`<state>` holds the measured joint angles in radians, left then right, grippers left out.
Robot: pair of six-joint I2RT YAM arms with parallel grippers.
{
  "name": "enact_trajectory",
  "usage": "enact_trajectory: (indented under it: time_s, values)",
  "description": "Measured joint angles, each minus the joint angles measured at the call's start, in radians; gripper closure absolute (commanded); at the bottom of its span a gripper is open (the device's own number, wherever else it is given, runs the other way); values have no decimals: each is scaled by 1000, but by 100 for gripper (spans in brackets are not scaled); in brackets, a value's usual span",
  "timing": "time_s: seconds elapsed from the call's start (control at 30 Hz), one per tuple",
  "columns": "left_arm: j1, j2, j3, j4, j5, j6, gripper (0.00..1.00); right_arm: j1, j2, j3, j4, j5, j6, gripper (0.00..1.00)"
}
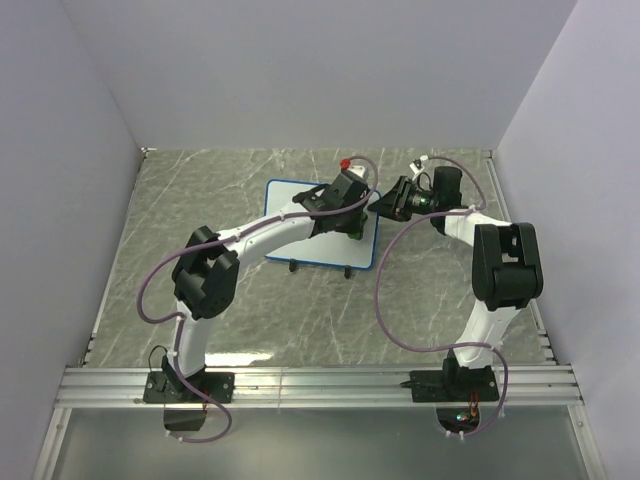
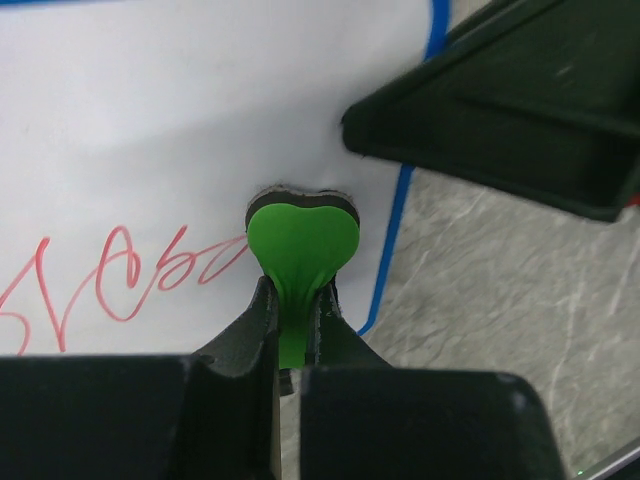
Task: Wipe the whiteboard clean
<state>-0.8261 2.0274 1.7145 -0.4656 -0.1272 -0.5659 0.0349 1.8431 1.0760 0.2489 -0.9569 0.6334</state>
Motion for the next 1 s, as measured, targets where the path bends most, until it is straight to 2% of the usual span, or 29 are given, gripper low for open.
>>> enact_trajectory:
  time_s: [0.07, 0.1, 0.13, 0.17, 0.2, 0.23, 0.6, 0.77, 1.0]
  values:
    - [0, 0, 5, 25, 7, -4, 100, 5, 2, -5, 6, -2, 4, 67]
    - [0, 0, 5, 32, 8, -5, 100, 5, 2, -5, 10, -2, 4, 75]
    - [0, 0, 5, 41, 10, -7, 100, 7, 3, -5, 12, -3, -5, 79]
    - [0, 0, 5, 48, 11, -12, 100, 9, 4, -5, 16, -13, -10, 89]
    - [-1, 0, 4, 65, 10, -19, 100, 13, 4, -5, 21, -22, -15, 92]
    - [-2, 0, 0, 74, 6, -21, 100, 18, 4, -5, 31, -31, -15, 100]
    - [-22, -45, -185, 303, -99, -136, 100, 24, 13, -5, 37, -33, -91, 100]
    - [-23, -50, -214, 327, -129, -162, 100, 31, 13, -5, 19, -26, -117, 100]
    - [58, -132, -392, 415, -123, -186, 100, 39, 13, 7, -18, -11, -154, 100]
